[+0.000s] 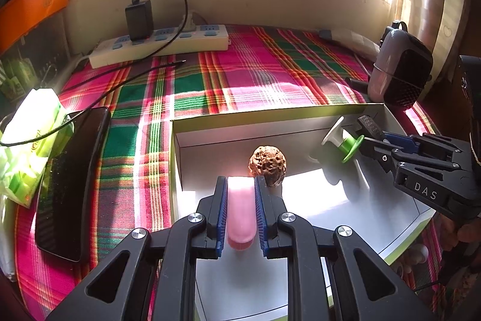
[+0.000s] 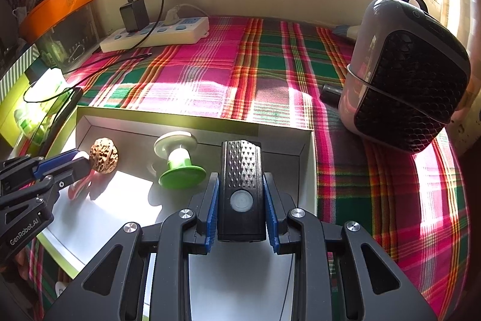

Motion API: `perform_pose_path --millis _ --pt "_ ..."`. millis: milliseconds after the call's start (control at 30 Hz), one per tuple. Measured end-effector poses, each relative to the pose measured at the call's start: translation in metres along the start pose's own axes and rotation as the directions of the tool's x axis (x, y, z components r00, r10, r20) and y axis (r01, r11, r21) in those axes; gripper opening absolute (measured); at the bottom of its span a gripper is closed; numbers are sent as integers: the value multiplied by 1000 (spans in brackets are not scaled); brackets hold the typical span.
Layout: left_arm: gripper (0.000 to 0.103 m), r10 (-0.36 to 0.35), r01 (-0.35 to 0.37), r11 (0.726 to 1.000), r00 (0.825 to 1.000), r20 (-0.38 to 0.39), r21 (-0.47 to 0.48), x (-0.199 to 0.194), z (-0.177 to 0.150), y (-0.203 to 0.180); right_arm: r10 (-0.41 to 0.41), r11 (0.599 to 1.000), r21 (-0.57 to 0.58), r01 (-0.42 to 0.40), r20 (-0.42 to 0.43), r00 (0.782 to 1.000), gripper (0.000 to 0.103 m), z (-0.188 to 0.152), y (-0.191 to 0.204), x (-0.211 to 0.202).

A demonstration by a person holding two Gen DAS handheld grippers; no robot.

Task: Organize objects
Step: 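Carry the pink item and black remote over the white box with both grippers, then open both grippers to release the pink item and black remote into the box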

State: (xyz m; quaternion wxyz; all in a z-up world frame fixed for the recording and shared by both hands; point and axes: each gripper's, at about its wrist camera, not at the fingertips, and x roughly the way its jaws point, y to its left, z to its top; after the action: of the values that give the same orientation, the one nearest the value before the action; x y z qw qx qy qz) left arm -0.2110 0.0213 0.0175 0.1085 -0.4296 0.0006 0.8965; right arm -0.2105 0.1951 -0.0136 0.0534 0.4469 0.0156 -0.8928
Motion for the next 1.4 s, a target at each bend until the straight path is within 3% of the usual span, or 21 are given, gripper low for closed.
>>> perform_pose_path --millis 767,967,1400 --pt "16 2 -2 1000 1000 -1 2 0 0 -1 -7 1000 11 7 6 1000 29 -1 -1 -1" --pt "19 -2 2 1000 1000 -1 1 -1 -1 -2 -1 1000 8 0 14 1000 41 -2 3 -5" --pt "24 1 -1 1000 1000 10 -3 -8 -7 -4 -8 1000 15 8 26 1000 42 -7 5 -14"
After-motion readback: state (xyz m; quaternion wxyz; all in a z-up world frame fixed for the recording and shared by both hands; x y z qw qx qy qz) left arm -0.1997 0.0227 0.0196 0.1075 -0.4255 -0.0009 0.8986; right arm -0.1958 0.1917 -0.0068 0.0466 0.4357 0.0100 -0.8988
